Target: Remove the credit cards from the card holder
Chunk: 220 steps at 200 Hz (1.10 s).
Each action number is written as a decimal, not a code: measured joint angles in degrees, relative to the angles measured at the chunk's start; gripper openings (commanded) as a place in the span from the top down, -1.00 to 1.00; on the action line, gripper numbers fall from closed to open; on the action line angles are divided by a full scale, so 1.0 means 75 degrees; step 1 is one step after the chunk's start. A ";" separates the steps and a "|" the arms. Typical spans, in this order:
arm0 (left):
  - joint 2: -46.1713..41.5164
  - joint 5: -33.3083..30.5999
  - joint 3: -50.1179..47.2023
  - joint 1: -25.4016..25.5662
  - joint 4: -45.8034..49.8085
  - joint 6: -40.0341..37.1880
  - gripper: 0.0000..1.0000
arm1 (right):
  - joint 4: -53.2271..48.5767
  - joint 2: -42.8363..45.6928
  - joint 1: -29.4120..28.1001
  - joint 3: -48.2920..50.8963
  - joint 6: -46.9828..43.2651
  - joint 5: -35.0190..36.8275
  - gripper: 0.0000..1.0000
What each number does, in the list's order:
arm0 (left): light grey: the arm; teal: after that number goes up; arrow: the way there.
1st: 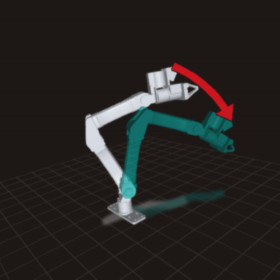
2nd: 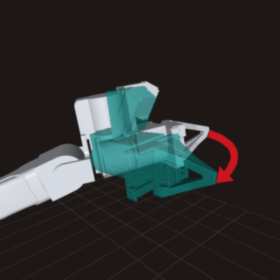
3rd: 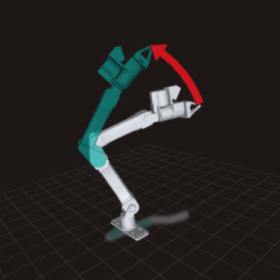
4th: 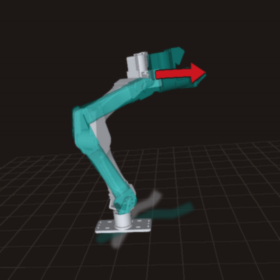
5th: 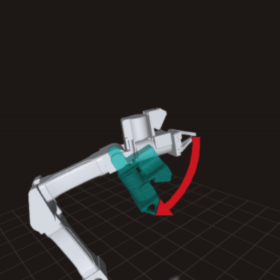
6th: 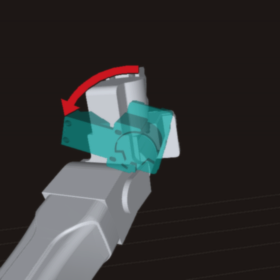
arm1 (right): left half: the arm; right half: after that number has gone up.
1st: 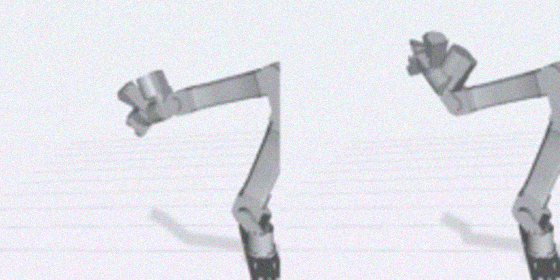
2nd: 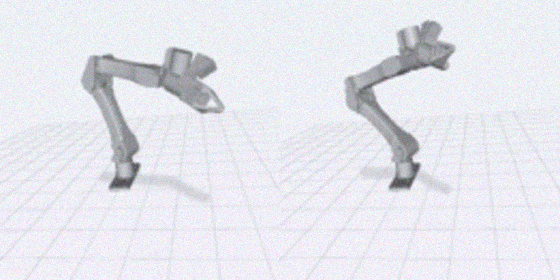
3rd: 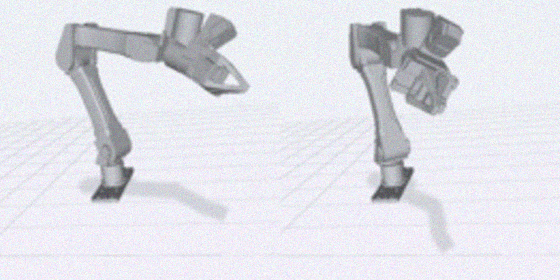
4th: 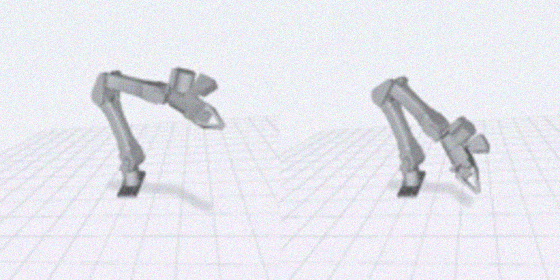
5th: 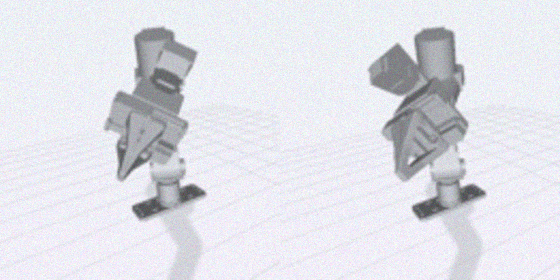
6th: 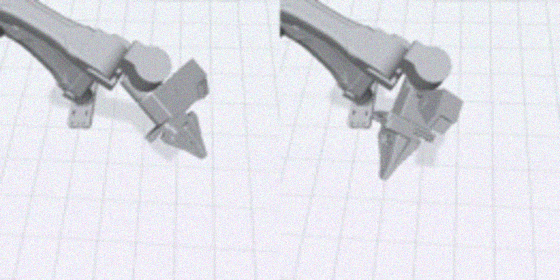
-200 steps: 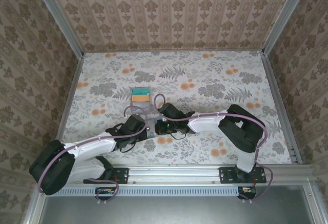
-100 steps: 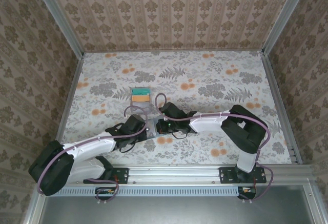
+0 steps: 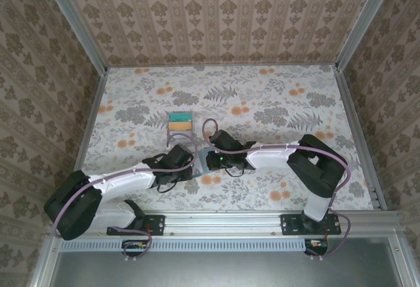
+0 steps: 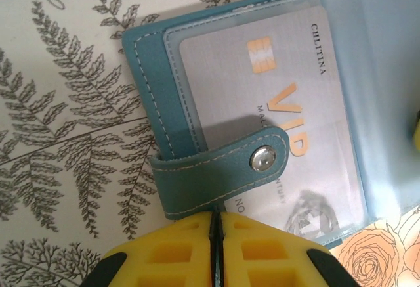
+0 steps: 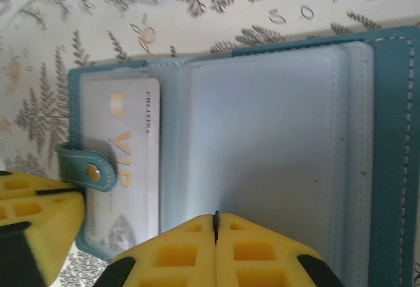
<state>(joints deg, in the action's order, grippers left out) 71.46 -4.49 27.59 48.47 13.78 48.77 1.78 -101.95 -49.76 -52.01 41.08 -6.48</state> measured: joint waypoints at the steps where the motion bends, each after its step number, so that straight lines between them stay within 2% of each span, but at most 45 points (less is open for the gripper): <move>1: 0.0003 -0.0003 0.0003 0.0000 0.0000 -0.0006 0.70 | 0.0009 -0.0003 0.0000 0.0003 0.0003 0.0000 0.86; 15: 0.0029 0.0009 0.0026 0.0000 0.0000 -0.0029 0.68 | 0.0093 -0.0029 0.0000 0.0012 0.0006 -0.0023 0.86; 30: 0.0029 0.0020 0.0029 0.0029 -0.0017 -0.0052 0.52 | 0.0140 -0.0032 0.0000 0.0015 0.0009 -0.0044 0.86; 68: 0.0029 0.0050 0.0047 0.0041 -0.0064 -0.0119 0.44 | 0.0192 -0.0058 0.0000 0.0015 0.0058 -0.0111 0.86; 126: -0.0012 0.0047 0.0052 0.0041 -0.0023 -0.0134 0.49 | 0.0195 -0.0058 0.0000 0.0015 0.0125 -0.0169 0.86; 178: -0.0717 0.0015 0.0131 0.0114 0.0283 -0.0134 0.50 | 0.0195 -0.0058 -0.0003 0.0015 0.0146 -0.0169 0.86; 220: -0.0516 0.0017 0.0140 0.0134 0.0283 -0.0134 0.52 | 0.0198 -0.0058 -0.0009 0.0015 0.0149 -0.0172 0.86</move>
<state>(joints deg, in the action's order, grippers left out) 67.59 -4.36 28.64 49.47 15.90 47.77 3.27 -102.39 -49.82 -51.90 42.19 -7.77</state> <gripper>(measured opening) 0.246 0.073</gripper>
